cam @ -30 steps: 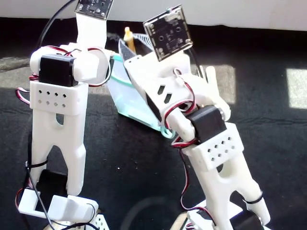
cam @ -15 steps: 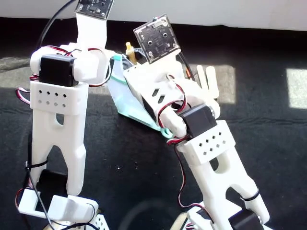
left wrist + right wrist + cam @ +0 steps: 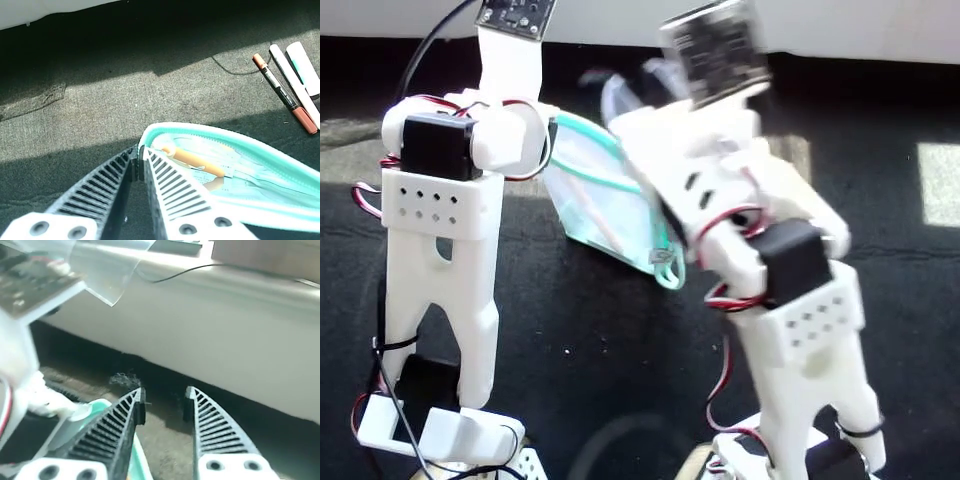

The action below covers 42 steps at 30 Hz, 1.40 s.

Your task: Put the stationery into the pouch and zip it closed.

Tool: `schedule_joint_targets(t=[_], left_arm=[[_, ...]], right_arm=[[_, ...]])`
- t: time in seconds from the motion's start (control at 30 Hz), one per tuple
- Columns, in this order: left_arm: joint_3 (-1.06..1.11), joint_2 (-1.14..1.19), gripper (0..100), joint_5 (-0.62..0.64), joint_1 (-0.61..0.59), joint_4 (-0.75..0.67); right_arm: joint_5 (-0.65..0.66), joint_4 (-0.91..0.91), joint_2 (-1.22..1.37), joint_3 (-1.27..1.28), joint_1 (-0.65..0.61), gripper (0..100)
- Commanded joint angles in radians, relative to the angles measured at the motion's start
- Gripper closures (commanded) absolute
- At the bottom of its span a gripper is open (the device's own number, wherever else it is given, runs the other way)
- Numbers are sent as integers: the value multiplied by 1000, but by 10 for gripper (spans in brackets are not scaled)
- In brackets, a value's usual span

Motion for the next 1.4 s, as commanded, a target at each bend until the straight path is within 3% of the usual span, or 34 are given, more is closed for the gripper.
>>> schedule_joint_targets(t=[0.0, 0.17, 0.23, 0.5, 0.77, 1.13, 1.27, 1.37], left_arm=[[56, 53, 990, 6, 8, 29], [56, 53, 990, 6, 12, 29], [56, 53, 990, 6, 13, 29], [58, 53, 990, 3, 12, 31], [58, 53, 990, 3, 10, 31], [58, 53, 990, 3, 12, 29], [58, 53, 990, 3, 12, 29], [58, 53, 990, 3, 8, 29]], right_arm=[[-9, -4, -1, -73, 200, 876], [-3, -7, 108, 65, 426, 995], [-2, -7, 223, 119, 450, 976], [2, 2, 756, -64, 423, 878], [253, 154, 1181, -532, 367, 878], [385, 314, 1600, -1018, 366, 878], [413, 314, 1684, -1070, 369, 895], [450, 349, 1690, -1095, 369, 998]])
